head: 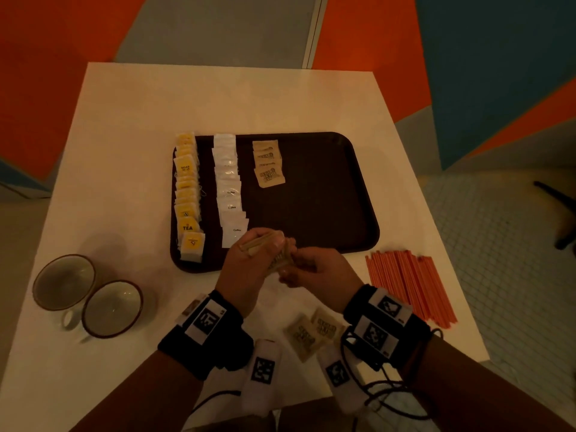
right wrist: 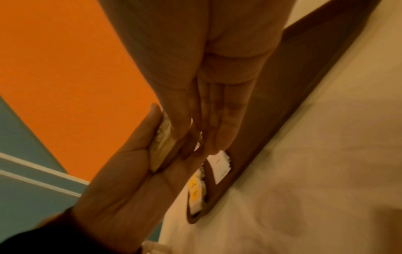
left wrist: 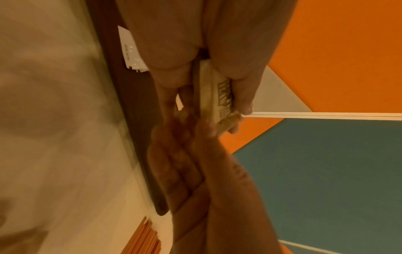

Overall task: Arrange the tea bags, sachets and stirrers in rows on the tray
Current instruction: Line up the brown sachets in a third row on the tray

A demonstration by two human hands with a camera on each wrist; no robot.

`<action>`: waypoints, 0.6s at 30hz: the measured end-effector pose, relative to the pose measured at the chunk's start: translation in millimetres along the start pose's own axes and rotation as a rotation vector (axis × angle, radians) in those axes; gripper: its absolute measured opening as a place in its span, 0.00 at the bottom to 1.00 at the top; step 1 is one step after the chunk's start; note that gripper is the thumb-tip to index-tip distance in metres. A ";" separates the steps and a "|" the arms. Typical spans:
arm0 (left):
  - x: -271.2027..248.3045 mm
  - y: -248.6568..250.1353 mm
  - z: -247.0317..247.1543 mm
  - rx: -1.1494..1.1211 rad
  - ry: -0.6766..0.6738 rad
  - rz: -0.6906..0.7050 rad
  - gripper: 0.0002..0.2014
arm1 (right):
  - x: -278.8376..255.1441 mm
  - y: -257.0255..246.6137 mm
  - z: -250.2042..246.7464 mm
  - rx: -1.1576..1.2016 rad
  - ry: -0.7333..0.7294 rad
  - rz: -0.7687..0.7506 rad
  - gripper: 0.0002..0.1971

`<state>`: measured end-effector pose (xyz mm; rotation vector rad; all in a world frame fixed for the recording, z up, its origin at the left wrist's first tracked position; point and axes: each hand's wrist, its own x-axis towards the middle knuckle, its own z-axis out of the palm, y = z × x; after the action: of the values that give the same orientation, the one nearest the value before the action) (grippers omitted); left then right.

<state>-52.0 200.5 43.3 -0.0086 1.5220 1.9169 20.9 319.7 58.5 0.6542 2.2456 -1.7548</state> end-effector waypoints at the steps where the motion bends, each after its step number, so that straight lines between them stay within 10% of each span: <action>1: -2.4 -0.8 -1.9 0.000 -0.014 -0.032 0.04 | -2.8 6.3 -5.9 -0.081 0.001 0.024 0.08; 7: -14.6 -28.7 -25.3 0.514 -0.267 -0.184 0.09 | -22.9 61.9 -28.1 -0.748 -0.065 0.195 0.16; 12: -22.8 -65.6 -15.3 1.367 -0.518 -0.115 0.24 | -34.9 87.3 -15.7 -0.841 -0.049 0.278 0.21; 18: -26.1 -76.4 8.0 1.696 -0.537 0.047 0.19 | -31.8 93.0 -10.2 -0.832 -0.101 0.268 0.10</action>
<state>9.8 201.0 -9.3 1.1311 2.1723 0.1002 93.4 340.4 -5.3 0.6023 2.3777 -0.6079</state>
